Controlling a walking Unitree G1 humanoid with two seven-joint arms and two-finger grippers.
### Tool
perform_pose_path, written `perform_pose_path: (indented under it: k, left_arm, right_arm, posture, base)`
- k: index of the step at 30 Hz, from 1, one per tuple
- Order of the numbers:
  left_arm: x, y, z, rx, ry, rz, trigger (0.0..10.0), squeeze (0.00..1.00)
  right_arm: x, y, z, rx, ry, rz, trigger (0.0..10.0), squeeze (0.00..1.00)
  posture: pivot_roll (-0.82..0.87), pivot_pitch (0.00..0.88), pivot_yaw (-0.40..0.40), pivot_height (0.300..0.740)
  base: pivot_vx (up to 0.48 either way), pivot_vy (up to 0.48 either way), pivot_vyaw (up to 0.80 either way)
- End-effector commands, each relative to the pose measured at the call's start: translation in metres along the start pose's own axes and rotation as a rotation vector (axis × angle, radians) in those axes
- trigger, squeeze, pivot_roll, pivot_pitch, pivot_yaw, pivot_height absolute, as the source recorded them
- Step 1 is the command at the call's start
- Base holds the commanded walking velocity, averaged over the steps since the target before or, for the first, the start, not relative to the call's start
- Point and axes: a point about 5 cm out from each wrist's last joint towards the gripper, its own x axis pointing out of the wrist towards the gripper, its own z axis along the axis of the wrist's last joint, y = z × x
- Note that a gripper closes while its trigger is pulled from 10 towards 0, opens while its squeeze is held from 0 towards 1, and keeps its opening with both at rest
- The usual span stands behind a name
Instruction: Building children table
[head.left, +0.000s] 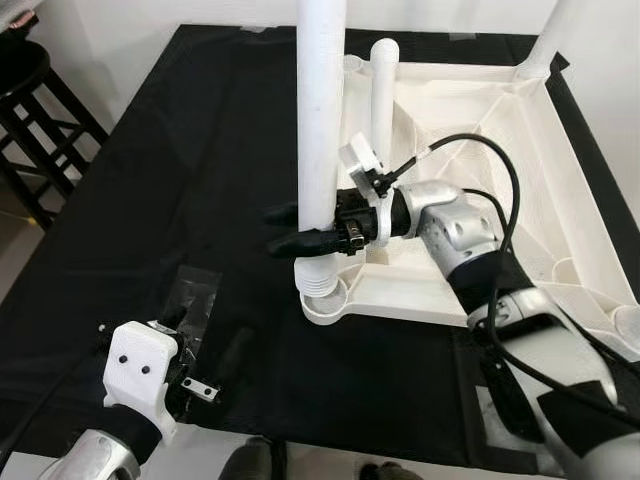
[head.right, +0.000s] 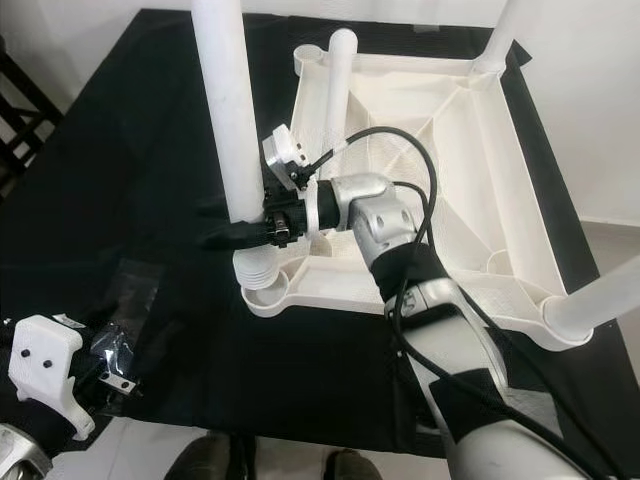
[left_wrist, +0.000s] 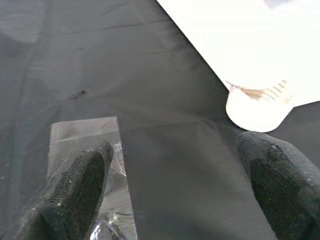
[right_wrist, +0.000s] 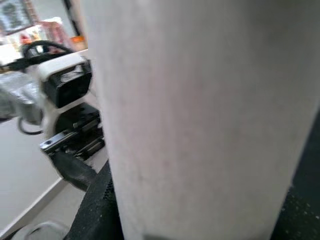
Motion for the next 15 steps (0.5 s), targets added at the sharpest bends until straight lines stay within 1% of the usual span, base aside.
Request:
perform_pose_path:
  k: [1,9,10,14,15]
  left_arm:
    - [-0.0059,-0.0006,-0.0005,-0.011,0.015,0.013,10.0,0.00]
    - [-0.0074,-0.0009,0.0004,-0.001,0.019,0.006,10.0,0.00]
    - [-0.0073,-0.0005,0.0010,-0.001,0.020,0.002,10.0,0.00]
    - [-0.0065,0.0003,0.0015,-0.001,0.019,-0.001,10.0,0.00]
    - [-0.0062,0.0007,0.0017,-0.001,0.018,-0.003,10.0,0.00]
  right_arm:
    - [-0.0031,0.0046,-0.0130,0.075,0.035,0.038,10.0,0.00]
    - [-0.0049,0.0061,-0.0082,0.092,-0.002,0.052,10.0,0.00]
    - [-0.0037,0.0091,-0.0088,0.097,0.002,0.073,10.0,0.00]
    - [-0.0023,0.0107,-0.0105,0.100,0.008,0.086,10.0,0.00]
    - [-0.0008,0.0131,-0.0128,0.105,0.018,0.105,10.0,0.00]
  posture:
    - [0.07,0.354,-0.038,0.740]
    - [0.08,0.361,-0.032,0.740]
    - [0.08,0.364,-0.029,0.740]
    - [0.08,0.365,-0.027,0.740]
    - [0.08,0.365,-0.027,0.740]
  base:
    - [0.000,0.000,0.00]
    - [0.000,0.000,0.00]
    - [0.000,0.000,0.00]
    - [0.000,0.000,0.00]
    - [0.000,0.000,0.00]
